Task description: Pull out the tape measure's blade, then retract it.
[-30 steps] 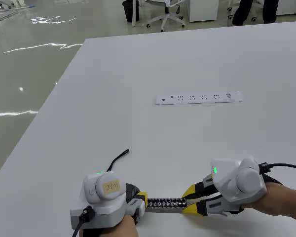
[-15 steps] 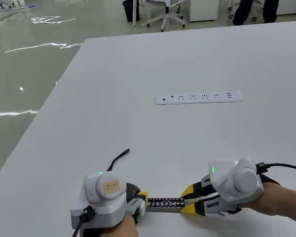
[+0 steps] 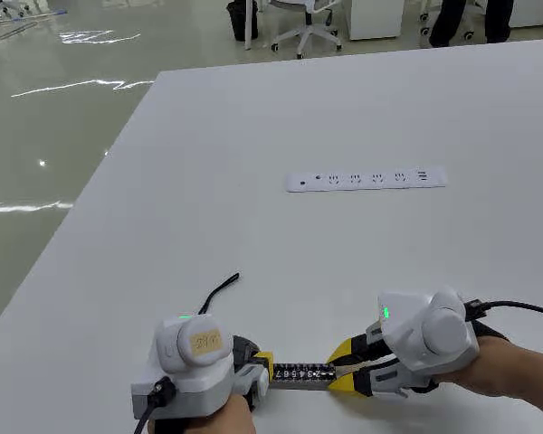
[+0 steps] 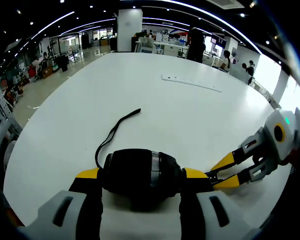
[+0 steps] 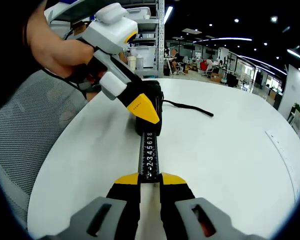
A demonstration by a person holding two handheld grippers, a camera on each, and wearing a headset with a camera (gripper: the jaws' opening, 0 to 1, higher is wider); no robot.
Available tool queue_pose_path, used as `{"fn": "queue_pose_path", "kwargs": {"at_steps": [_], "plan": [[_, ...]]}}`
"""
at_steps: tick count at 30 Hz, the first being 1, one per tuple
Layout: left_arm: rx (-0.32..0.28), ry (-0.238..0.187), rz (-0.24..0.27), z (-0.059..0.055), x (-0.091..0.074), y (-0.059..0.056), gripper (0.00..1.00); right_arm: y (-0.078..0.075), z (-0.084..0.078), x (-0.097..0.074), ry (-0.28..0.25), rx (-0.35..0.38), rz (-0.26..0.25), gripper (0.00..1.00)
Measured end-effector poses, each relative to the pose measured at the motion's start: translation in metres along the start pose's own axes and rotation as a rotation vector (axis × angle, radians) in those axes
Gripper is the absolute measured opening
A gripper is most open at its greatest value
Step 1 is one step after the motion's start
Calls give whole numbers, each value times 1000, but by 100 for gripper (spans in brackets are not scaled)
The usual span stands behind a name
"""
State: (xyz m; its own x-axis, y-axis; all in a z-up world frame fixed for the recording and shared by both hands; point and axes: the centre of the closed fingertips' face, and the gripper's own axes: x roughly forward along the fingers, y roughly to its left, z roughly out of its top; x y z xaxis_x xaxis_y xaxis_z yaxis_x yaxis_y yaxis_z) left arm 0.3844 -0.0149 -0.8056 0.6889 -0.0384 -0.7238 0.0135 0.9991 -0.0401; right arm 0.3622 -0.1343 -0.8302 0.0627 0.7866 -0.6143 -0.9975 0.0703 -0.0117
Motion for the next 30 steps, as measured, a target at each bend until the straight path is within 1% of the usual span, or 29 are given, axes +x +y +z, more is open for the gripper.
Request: {"fn": "queue_pose_path", "kwargs": {"at_steps": [16, 30], "plan": [[1, 6, -6, 0, 0, 0, 58, 0, 4, 5, 0, 3, 0, 13], [-4, 8, -12, 0, 0, 0, 58, 0, 9, 11, 4, -10, 1, 13]]}}
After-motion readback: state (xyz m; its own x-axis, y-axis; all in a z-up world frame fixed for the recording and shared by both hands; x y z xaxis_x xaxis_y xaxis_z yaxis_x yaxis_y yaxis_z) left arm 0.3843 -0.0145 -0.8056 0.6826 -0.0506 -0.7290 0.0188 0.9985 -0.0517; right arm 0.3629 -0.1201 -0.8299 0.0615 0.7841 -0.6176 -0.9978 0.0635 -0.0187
